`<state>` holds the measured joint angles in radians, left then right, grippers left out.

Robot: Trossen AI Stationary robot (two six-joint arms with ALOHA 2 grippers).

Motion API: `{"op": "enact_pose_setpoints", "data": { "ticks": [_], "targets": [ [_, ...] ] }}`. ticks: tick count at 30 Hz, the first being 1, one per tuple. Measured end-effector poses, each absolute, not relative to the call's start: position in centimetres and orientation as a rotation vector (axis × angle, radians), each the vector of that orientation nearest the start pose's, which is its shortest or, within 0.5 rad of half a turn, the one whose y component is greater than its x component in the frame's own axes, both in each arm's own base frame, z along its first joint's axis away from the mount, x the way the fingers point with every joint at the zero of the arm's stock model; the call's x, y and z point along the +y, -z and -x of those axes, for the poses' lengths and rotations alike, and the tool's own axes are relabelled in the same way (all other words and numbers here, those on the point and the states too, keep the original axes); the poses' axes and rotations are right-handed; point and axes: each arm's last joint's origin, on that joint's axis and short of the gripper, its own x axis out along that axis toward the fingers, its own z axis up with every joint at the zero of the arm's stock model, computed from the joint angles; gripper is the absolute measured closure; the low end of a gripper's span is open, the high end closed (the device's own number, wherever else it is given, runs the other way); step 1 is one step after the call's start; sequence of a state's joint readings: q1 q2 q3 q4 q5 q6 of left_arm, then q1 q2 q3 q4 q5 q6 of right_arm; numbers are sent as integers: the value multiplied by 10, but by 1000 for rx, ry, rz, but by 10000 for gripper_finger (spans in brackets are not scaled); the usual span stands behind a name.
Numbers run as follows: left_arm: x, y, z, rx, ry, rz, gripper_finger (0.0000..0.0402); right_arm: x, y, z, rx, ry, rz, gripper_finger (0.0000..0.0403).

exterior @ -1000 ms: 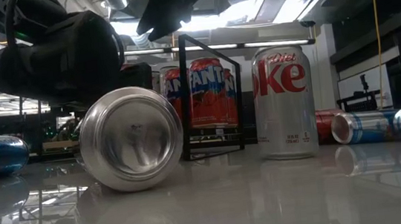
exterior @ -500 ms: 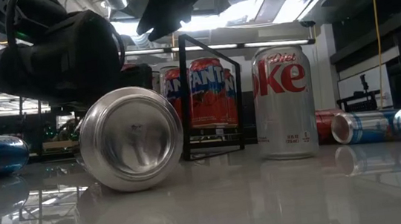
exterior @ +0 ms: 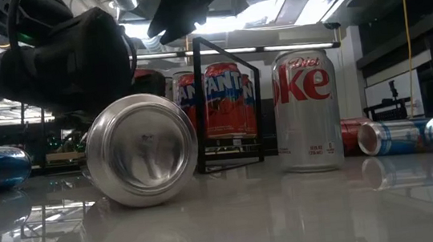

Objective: Pick and place cans onto a shelf
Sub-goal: Put the top red soda can on the shelf and align with the other red soda can

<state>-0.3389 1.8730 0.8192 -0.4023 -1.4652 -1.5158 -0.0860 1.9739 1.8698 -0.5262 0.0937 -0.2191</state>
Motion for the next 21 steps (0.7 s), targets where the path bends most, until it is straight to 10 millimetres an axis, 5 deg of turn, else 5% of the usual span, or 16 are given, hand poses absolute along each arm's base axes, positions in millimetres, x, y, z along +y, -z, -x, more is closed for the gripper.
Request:
{"op": "enact_pose_setpoints", "data": {
  "ticks": [21],
  "targets": [
    [-71,-138,-268,10,-1185,215,10,-41,-324,-450,647,104,214,13]
  ]
}}
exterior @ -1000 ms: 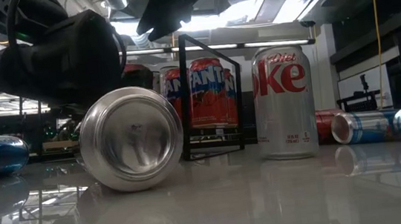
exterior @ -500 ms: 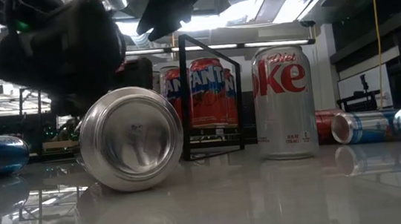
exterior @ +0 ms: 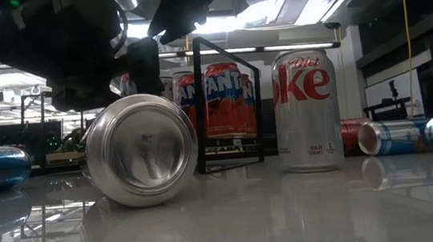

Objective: Pick and place cans onto a shelf
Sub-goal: Put the top red soda can on the shelf and align with the other red soda can

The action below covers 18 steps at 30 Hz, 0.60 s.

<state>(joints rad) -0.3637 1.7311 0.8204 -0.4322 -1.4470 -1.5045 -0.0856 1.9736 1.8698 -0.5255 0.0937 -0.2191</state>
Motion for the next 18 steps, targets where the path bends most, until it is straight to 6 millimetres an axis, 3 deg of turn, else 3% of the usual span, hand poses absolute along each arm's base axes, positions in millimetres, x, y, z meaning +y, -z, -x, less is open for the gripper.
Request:
{"op": "enact_pose_setpoints", "data": {
  "ticks": [7,18],
  "targets": [
    [-71,-138,-268,80,-1181,109,10,-41,-325,-449,644,104,214,13],
    [-71,-146,-267,39,-1184,121,10,-41,-332,-448,633,106,214,13]
  ]
}}
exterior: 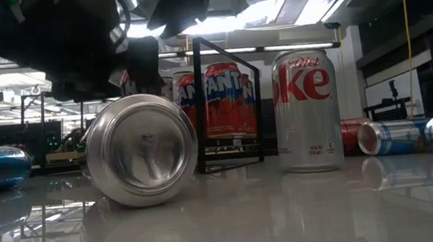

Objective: Pick and place cans onto a shelf
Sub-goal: Put the top red soda can on the shelf and align with the other red soda can

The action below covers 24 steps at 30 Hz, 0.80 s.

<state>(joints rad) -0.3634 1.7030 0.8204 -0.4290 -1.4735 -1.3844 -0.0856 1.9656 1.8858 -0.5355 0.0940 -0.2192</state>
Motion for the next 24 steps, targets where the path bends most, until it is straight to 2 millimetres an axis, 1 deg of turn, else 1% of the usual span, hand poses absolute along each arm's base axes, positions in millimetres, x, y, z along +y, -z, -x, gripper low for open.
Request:
{"op": "enact_pose_setpoints", "data": {
  "ticks": [4,11,15,19,21,24],
  "targets": [
    [-69,-161,-264,21,-1181,142,10,-41,-339,-447,627,106,214,13],
    [-66,-192,-256,57,-1165,90,10,-41,-358,-443,620,107,214,13],
    [-64,-211,-248,103,-1139,66,10,-40,-371,-437,637,106,214,13],
    [-59,-234,-237,146,-1089,82,10,-40,-380,-430,687,101,212,13],
    [-55,-246,-231,172,-1054,109,10,-39,-382,-426,714,97,212,13],
    [-46,-261,-221,214,-996,145,10,-38,-377,-422,782,92,199,13]
  ]
}}
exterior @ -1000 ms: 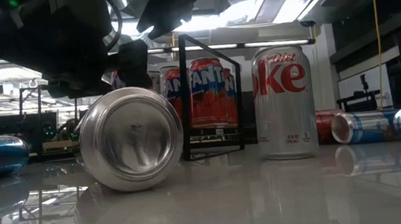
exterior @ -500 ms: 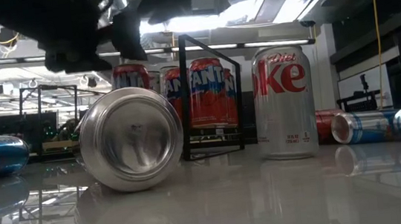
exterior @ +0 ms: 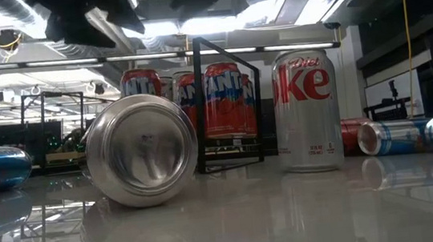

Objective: Pick and place cans onto a shelf
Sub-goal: Put the top red soda can on the shelf and align with the other red soda can

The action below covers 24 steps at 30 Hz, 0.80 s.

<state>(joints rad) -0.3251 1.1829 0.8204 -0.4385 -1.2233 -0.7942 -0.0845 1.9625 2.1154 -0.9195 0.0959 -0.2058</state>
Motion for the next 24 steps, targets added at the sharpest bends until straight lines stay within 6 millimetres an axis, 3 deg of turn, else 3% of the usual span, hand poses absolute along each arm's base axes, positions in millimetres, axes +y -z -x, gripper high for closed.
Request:
{"op": "enact_pose_setpoints", "data": {
  "ticks": [9,18,24],
  "targets": [
    [-18,-289,-196,325,-894,97,10,-33,-377,-398,943,112,125,13],
    [-1,-294,-175,435,-859,65,10,0,-407,-353,957,335,229,13],
    [6,-289,-181,488,-822,112,10,9,-392,-318,965,411,176,13]
  ]
}}
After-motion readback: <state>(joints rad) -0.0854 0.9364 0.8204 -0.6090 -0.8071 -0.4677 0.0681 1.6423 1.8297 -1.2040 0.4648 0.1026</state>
